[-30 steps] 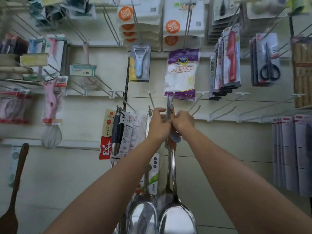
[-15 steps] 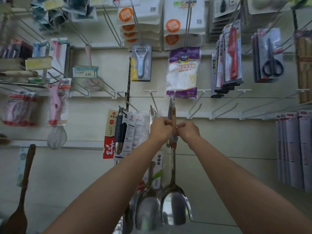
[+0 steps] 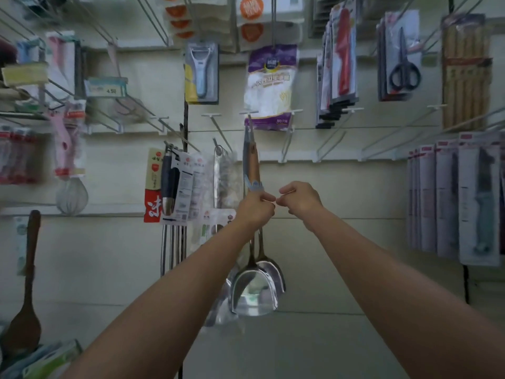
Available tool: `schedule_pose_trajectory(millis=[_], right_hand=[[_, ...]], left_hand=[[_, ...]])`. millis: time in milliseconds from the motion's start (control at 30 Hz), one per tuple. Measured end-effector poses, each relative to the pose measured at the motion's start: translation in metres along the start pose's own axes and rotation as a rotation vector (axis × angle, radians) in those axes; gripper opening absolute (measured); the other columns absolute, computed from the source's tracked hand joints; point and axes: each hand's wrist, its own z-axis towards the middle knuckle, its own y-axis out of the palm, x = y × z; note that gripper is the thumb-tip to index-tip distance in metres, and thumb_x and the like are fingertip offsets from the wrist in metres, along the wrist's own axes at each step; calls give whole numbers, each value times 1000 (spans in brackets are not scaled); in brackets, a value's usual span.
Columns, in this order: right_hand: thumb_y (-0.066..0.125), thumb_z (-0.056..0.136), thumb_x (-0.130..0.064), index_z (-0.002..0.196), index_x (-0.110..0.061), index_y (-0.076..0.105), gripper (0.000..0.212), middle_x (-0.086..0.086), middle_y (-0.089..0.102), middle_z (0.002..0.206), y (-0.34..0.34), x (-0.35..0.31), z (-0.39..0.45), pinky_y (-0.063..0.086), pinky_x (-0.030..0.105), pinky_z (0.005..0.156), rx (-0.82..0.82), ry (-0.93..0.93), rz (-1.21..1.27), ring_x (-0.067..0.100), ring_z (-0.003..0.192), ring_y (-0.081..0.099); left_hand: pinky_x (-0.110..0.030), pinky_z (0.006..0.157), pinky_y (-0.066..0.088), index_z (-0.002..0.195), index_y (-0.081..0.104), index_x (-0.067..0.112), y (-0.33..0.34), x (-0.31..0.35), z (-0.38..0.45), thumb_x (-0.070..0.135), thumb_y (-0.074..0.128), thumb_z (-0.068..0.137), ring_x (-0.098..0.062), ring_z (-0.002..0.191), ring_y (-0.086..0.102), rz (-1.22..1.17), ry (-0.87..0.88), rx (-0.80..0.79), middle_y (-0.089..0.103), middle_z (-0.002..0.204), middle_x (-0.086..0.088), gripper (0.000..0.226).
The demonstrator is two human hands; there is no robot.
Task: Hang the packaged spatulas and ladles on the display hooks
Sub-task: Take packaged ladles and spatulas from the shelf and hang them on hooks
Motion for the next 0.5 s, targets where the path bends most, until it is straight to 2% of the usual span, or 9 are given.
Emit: schedule_pose_trajectory(millis=[133,267,333,400,500], right_hand=[[62,81,0,106,-11,66,28,11,65,110,-10,23,-11,52,40,92,-21,25,24,26,102,62],[61,78,-2,94,-16,67,22,11,66,110,-14,71,-23,52,42,92,19,91,66,27,101,64],[60,79,-3,98,-13,68,22,11,67,110,-14,102,-29,52,42,92,35,139,78,26,102,64],[59,82,-3,104,-10,67,25,10,67,108,-15,130,-38,54,42,89,36,207,86,25,94,65],[61,81,-1,106,-8,66,27,13,66,106,-19,175,-47,55,43,88,21,303,76,25,84,62]], left_hand=[[-33,74,46,81,59,14,26,-11,-8,1,49,83,-23,80,59,18,-12,-26,60,71,-4,16],[-31,71,49,87,62,7,69,-37,-15,1,48,84,-22,75,65,6,-42,-79,65,85,-11,15],[-32,73,50,89,63,6,92,-58,-20,2,49,84,-23,77,67,-9,-77,-110,67,92,-14,16],[-35,79,52,94,64,4,111,-78,-25,6,53,84,-23,79,67,-15,-112,-127,69,97,-15,16],[-34,81,54,96,63,4,143,-109,-39,8,57,85,-21,74,65,-12,-181,-172,70,94,-14,13]])
